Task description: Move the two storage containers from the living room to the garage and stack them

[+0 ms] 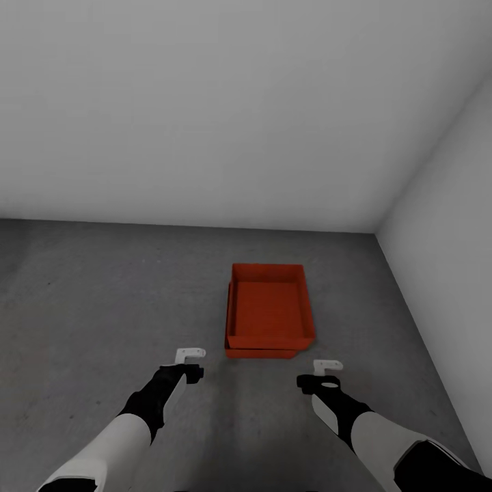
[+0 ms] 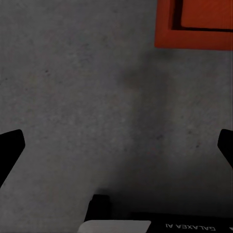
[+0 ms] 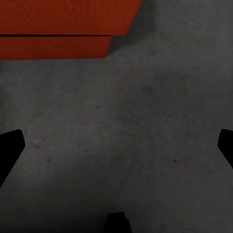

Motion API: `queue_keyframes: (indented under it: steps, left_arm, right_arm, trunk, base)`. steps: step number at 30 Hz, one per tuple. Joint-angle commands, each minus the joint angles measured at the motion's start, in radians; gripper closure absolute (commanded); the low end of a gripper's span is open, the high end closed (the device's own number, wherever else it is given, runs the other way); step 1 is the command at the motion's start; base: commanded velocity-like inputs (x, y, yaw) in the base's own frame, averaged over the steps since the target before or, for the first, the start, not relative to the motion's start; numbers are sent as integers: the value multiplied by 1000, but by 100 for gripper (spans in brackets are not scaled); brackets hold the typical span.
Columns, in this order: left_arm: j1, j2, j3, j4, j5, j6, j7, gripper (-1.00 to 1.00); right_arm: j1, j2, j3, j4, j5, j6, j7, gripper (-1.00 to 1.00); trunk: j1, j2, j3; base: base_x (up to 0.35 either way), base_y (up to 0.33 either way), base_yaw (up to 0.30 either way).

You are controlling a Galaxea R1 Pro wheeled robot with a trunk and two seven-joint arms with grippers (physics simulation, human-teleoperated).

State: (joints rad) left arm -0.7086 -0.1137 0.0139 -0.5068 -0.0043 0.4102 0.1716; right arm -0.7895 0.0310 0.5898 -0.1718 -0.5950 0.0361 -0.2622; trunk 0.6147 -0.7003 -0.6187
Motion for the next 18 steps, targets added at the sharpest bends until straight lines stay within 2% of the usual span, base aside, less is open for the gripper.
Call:
queue_keyframes:
  steps: [1,18]
  left_arm:
    - [0,0,1,-2,0,6,2,-100]
    - [0,0,1,-2,0,6,-1,-100]
  right_arm:
    - [0,0,8,-2,-6,4,-6,-100]
    - [0,0,8,-2,-6,5,-6,-100]
  trunk:
    - [0,-1,-1]
    - [0,-1,-1]
  base:
    - [0,0,0]
    - [0,0,0]
